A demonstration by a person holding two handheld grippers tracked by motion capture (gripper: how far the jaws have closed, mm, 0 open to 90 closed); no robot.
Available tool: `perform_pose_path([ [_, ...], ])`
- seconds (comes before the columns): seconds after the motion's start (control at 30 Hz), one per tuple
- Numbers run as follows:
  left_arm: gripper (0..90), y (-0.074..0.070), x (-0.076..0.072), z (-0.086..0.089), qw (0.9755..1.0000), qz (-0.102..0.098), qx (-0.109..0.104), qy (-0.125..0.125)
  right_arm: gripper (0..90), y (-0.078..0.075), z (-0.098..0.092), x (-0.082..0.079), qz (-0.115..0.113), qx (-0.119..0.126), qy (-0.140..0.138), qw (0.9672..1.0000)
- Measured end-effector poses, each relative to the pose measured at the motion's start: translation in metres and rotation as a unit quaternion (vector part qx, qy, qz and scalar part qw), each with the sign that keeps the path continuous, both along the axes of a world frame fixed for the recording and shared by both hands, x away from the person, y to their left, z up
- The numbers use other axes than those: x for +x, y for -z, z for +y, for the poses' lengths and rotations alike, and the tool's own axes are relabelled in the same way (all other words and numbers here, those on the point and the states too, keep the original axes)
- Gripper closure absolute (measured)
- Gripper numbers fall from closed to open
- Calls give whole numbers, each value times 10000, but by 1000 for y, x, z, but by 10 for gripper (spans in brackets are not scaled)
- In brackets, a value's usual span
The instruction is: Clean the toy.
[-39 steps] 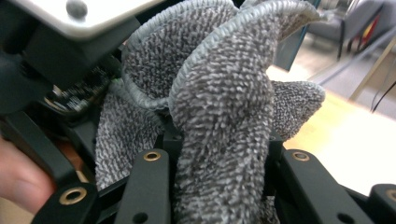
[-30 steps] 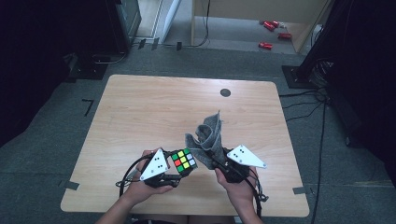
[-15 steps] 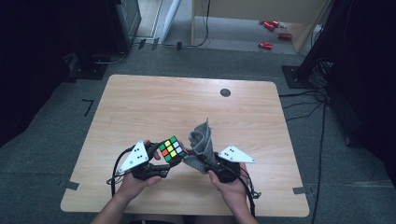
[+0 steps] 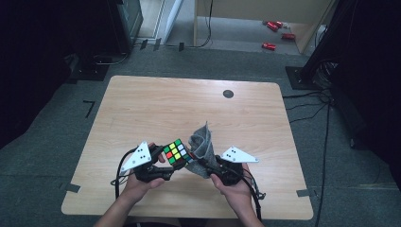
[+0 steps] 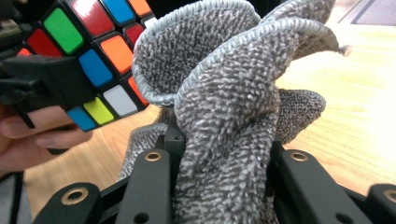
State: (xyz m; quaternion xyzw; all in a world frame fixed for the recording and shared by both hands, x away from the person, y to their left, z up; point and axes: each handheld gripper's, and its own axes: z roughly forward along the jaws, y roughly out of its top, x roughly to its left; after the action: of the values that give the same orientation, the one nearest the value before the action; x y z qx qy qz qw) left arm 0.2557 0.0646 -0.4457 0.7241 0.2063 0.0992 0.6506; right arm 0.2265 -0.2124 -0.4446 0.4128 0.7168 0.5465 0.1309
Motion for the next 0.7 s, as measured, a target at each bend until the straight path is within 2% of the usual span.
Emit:
perform_pose_path([
  [0.07, 341, 2, 0, -1, 9999, -20, 168, -22, 675, -6, -1, -2, -127, 145, -16, 9998],
  [0.2, 340, 7, 0, -8, 9993, 21, 360, 77, 669, -25, -1, -12, -645, 501, -159, 9965],
  [0.23, 340, 7, -2, -9, 9993, -2, 362, 93, 667, -26, 0, -14, -689, 505, -169, 9962],
  [0.3, 341, 6, -3, -9, 9993, -32, 374, 69, 664, -25, 3, -15, -742, 345, -161, 9965],
  [0.37, 340, 5, -1, -5, 9996, -13, 276, 5, 665, -19, 4, -12, -628, 292, -188, 9974],
  [0.5, 341, -1, 4, 7, 9997, 111, -99, -178, 665, -5, 3, -4, -357, 58, -167, 9992],
  [0.6, 340, -5, 6, 14, 9989, 231, -350, -228, 664, -1, 3, -3, -407, -114, -105, 9991],
  [0.7, 340, -6, 5, 13, 9979, 350, -529, -154, 661, 2, 10, -5, -541, -211, -284, 9979],
])
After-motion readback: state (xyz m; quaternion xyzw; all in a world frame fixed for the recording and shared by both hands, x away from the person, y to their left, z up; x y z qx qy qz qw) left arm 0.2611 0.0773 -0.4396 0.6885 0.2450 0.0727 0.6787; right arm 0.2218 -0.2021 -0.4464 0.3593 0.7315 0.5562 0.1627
